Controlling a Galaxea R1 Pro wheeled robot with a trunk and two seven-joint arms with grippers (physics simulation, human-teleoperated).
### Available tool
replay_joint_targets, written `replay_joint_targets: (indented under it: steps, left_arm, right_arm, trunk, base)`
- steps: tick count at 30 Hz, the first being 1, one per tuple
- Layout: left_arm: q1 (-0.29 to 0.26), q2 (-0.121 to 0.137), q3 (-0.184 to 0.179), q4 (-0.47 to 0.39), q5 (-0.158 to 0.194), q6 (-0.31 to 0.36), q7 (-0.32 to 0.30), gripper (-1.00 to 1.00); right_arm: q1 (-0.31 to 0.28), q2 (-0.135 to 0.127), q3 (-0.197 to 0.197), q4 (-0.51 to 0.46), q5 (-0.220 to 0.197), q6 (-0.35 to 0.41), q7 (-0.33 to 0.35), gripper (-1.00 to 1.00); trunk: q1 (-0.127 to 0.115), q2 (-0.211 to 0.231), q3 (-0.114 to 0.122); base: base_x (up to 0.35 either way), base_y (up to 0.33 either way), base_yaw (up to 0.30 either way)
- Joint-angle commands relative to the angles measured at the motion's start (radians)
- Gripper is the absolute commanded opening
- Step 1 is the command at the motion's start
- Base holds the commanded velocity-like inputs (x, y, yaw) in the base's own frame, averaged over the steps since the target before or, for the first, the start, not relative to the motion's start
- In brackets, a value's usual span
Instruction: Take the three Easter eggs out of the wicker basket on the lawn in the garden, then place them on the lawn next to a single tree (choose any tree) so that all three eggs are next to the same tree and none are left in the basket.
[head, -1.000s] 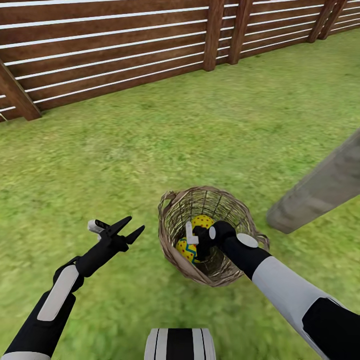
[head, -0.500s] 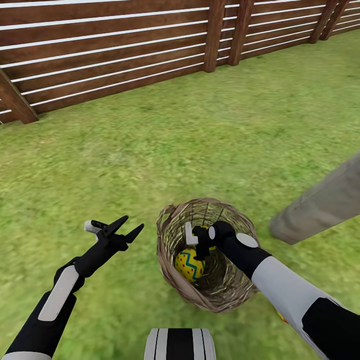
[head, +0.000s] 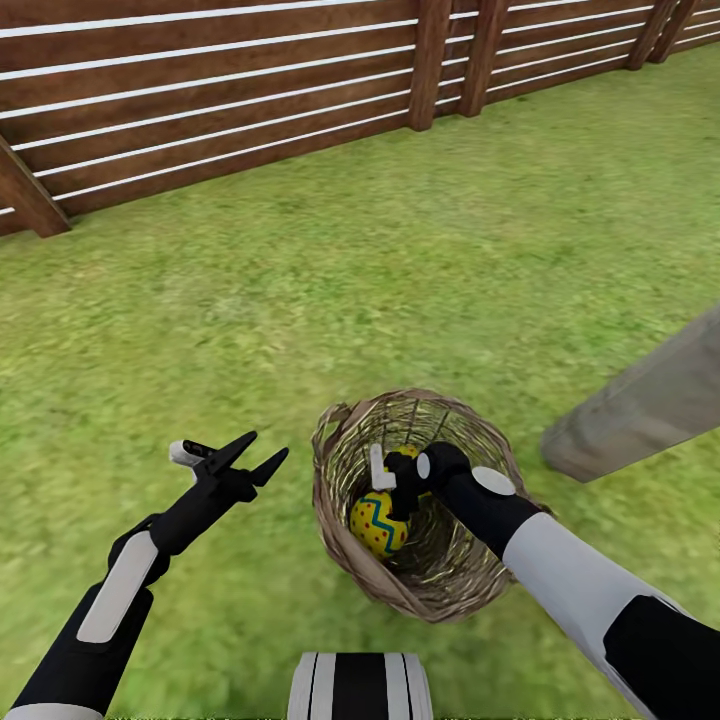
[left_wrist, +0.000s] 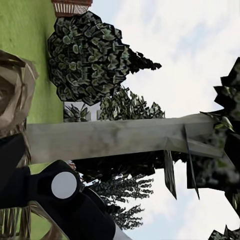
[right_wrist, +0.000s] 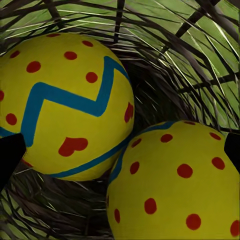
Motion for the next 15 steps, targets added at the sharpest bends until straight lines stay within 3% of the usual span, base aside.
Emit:
replay_joint_targets:
  steps: [1, 10, 15]
  left_arm:
    - [0.000, 0.000, 0.000, 0.000, 0.003, 0.005, -0.001, 1.00]
    - [0.000, -0.001, -0.001, 0.000, 0.000, 0.005, -0.001, 1.00]
    - [0.000, -0.001, -0.001, 0.000, 0.001, 0.005, -0.001, 1.00]
  right_arm:
    - [-0.001, -0.001, 0.003, -0.002, 0.002, 0.006, 0.003, 1.00]
    - [-0.001, 0.000, 0.005, -0.040, 0.004, 0.003, 0.006, 1.00]
    - [-0.001, -0.001, 0.006, -0.045, 0.024, -0.006, 0.013, 1.00]
  trunk:
    - [0.000, -0.001, -0.005]
    - [0.003, -0.002, -0.032]
    - [0.003, -0.002, -0.032]
  base:
    - [0.000, 0.000, 0.000]
    - [0.000, 0.000, 0.000]
    - [0.000, 0.000, 0.000]
